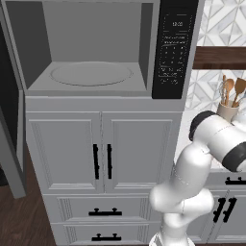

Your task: Open the microwave, place the bowl with waffle inside the microwave, then close the microwave door and turn it on.

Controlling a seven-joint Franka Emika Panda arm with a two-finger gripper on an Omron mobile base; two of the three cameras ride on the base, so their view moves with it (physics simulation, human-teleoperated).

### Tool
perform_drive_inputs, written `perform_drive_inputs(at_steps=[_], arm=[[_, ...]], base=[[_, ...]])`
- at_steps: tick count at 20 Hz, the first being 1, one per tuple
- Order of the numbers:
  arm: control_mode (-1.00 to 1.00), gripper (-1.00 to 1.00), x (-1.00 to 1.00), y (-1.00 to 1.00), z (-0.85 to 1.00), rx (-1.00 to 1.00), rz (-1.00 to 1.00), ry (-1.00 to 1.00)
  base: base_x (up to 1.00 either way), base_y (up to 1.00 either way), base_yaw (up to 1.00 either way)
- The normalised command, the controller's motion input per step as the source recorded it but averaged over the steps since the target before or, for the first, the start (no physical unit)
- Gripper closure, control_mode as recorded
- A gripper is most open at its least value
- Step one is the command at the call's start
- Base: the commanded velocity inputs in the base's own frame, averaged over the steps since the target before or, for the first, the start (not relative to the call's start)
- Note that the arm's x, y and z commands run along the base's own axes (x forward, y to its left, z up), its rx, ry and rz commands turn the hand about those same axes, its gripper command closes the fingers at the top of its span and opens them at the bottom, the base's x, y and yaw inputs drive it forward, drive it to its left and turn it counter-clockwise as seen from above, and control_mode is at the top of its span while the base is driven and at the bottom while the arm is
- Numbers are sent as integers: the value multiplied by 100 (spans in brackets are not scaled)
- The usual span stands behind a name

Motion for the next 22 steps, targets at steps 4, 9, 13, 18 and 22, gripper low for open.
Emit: perform_drive_inputs(at_steps=[4, 9, 13, 18, 22], arm=[[-100, 100, -100, -7, 52, 17, -25, -3], [-100, 100, -100, 20, 46, 4, -24, 0], [-100, 100, -100, 91, 33, -2, -27, -21], [-100, 100, -74, 100, 41, -21, -12, -16], [-100, 100, -11, 100, 27, -37, -6, 0]], base=[[0, 0, 0], [0, 0, 0], [0, 0, 0], [0, 0, 0], [0, 0, 0]])
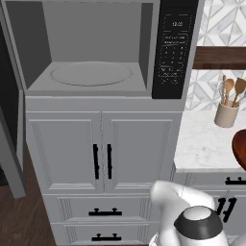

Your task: Open the microwave, place the bowl with waffle inside the microwave, then close the microwave door and turn it on.

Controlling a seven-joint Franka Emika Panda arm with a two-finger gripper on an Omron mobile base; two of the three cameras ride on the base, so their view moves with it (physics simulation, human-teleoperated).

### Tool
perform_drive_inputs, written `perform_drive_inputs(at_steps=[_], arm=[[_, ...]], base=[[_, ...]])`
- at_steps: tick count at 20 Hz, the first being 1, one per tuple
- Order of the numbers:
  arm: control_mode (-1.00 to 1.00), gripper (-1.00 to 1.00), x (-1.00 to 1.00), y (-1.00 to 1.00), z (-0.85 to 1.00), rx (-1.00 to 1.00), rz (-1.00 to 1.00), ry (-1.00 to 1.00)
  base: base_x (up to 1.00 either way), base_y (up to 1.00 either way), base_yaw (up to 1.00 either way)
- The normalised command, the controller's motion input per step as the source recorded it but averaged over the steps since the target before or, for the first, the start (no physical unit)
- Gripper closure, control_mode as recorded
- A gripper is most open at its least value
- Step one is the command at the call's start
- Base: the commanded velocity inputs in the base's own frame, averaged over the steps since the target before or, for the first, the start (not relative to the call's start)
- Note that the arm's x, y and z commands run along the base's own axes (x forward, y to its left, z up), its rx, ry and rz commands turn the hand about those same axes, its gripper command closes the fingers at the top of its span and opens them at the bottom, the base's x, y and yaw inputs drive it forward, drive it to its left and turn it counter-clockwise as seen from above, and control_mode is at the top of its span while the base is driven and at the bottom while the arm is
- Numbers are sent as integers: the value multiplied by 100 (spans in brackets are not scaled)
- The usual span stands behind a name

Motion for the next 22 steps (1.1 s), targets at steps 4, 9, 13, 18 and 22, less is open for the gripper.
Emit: perform_drive_inputs(at_steps=[4, 9, 13, 18, 22], arm=[[-100, 100, 0, 100, 16, -35, -12, 0], [-100, 100, 0, 100, 14, -11, -15, -4], [-100, 100, 0, 100, 27, 0, 0, 0], [-100, 100, 0, 93, 49, 0, 7, 18], [-100, 100, 1, 97, 63, 0, 5, 24]], base=[[0, 0, 0], [0, 0, 0], [0, 0, 0], [0, 0, 0], [0, 0, 0]])
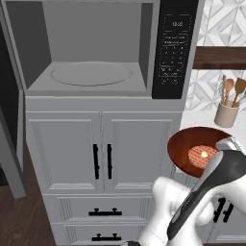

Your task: Open the microwave, place the bowl with waffle inside the microwave, then close the microwave door and turn it on.

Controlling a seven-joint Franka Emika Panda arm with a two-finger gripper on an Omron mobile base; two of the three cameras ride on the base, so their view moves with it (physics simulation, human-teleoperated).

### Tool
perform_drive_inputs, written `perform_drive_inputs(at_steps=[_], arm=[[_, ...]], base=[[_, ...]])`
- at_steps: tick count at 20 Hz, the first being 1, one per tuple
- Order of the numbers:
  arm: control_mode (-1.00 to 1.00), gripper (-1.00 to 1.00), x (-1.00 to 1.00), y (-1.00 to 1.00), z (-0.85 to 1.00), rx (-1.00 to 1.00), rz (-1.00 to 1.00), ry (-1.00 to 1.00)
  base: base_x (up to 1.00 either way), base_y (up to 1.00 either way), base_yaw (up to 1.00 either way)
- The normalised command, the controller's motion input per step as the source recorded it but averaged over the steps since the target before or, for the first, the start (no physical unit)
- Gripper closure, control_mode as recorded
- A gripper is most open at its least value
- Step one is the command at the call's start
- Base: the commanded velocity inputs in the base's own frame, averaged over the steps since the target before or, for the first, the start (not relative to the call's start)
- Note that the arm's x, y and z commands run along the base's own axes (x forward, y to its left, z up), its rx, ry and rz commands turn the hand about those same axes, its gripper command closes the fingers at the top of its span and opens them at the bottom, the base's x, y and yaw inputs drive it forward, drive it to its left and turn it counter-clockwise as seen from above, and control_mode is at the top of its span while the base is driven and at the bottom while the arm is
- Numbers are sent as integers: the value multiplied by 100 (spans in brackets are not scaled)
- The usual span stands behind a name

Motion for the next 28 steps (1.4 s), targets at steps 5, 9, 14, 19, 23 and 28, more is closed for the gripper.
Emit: perform_drive_inputs(at_steps=[5, 9, 14, 19, 23, 28], arm=[[-100, 100, 13, 100, 42, 0, 0, 10], [-100, 100, 14, 100, 24, 0, 0, -11], [-100, 100, 5, 100, 46, 3, 0, -14], [-100, 100, 10, 91, 43, 11, 3, -19], [-100, 100, 30, 66, 45, 17, 5, -17], [-100, 100, 22, 30, 68, 15, 3, -4]], base=[[0, 0, 0], [0, 0, 0], [0, 0, 0], [0, 0, 0], [0, 0, 0], [0, 0, 0]])
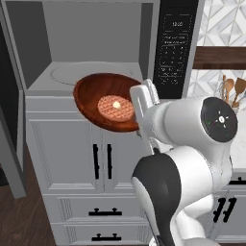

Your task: Open the microwave, place the bowl with waffle inside the microwave, then close the microwave door and turn it on.

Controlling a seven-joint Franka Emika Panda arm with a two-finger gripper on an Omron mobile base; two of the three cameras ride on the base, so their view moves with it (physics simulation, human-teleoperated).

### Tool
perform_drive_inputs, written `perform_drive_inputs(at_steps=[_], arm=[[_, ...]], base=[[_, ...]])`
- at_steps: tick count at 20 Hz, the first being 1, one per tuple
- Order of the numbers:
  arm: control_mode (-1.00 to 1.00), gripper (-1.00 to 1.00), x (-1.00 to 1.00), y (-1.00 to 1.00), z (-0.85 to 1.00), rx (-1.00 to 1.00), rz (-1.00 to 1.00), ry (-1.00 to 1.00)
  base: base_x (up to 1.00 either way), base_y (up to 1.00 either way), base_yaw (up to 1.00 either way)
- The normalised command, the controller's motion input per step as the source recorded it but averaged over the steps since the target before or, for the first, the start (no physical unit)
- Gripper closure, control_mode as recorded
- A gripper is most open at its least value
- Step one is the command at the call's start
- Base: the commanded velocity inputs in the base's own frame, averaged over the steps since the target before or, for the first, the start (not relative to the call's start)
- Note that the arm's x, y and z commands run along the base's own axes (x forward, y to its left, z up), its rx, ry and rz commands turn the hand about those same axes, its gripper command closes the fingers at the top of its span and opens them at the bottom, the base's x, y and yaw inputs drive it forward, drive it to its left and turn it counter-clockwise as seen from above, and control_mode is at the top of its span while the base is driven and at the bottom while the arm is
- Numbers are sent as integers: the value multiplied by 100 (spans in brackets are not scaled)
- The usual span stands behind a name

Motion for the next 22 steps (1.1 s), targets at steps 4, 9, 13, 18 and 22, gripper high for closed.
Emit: perform_drive_inputs(at_steps=[4, 9, 13, 18, 22], arm=[[-100, 100, 26, 9, 76, 6, -1, 0], [-100, 100, 35, 12, 53, -9, -25, 0], [-100, 100, 72, -18, 7, -1, -23, 0], [-100, 100, 93, -28, -7, 1, -3, 5], [-100, 100, 81, -7, -12, 0, 0, 1]], base=[[0, 0, 0], [0, 0, 0], [0, 0, 0], [0, 0, 0], [0, 0, 0]])
